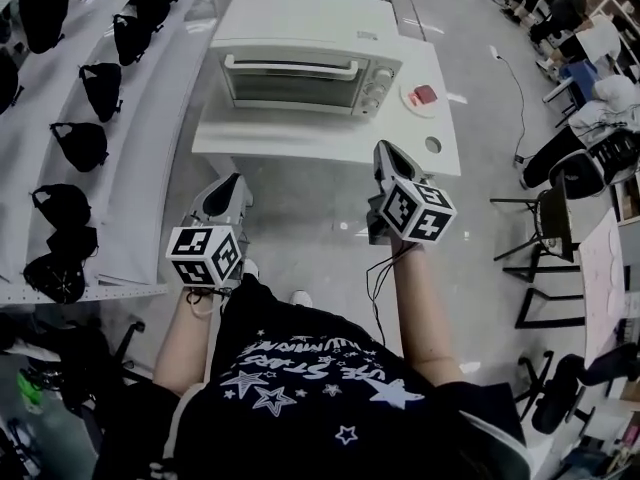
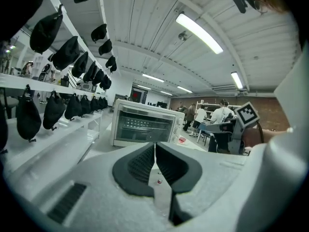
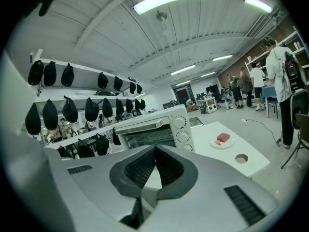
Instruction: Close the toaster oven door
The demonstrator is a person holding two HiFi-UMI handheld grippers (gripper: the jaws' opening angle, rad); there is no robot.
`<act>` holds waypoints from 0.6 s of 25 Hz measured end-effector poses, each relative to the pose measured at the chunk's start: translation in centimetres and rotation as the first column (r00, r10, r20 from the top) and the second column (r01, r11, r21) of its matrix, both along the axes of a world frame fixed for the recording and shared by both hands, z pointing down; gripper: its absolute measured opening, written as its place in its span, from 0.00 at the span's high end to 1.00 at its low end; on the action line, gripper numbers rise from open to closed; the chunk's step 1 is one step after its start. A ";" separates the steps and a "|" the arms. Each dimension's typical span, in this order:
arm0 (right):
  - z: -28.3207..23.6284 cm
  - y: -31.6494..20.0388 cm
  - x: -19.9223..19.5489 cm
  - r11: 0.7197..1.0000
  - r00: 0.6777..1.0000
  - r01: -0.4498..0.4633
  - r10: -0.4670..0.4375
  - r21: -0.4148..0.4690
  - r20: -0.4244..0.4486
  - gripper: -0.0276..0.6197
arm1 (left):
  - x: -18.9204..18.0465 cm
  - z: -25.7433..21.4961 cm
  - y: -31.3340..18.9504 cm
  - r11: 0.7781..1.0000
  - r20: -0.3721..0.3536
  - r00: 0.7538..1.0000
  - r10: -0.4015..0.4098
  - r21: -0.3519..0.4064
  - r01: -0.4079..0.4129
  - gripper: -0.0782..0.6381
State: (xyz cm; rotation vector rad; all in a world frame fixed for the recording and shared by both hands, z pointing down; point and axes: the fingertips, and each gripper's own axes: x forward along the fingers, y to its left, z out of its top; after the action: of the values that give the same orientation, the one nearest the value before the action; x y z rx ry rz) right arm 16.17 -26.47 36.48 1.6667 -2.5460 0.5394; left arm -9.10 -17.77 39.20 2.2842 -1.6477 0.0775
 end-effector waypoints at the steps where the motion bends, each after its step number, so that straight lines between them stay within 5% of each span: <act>1: 0.3 0.4 0.0 1.000 1.000 0.015 -0.015 -0.003 0.003 0.95 | 0.2 0.2 0.7 1.000 -0.001 1.000 -0.006 -0.006 0.006 0.86; 15: 4.3 4.4 -2.0 0.991 0.987 0.128 -0.130 -0.027 -0.093 0.95 | 0.8 2.9 4.2 0.998 0.003 1.000 -0.011 -0.060 0.011 0.86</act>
State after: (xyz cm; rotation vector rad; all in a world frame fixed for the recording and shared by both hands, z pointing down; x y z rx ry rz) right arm 14.19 -22.11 40.74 1.4710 -2.5480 0.4641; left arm -8.27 -13.55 42.12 2.2311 -1.6369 0.1258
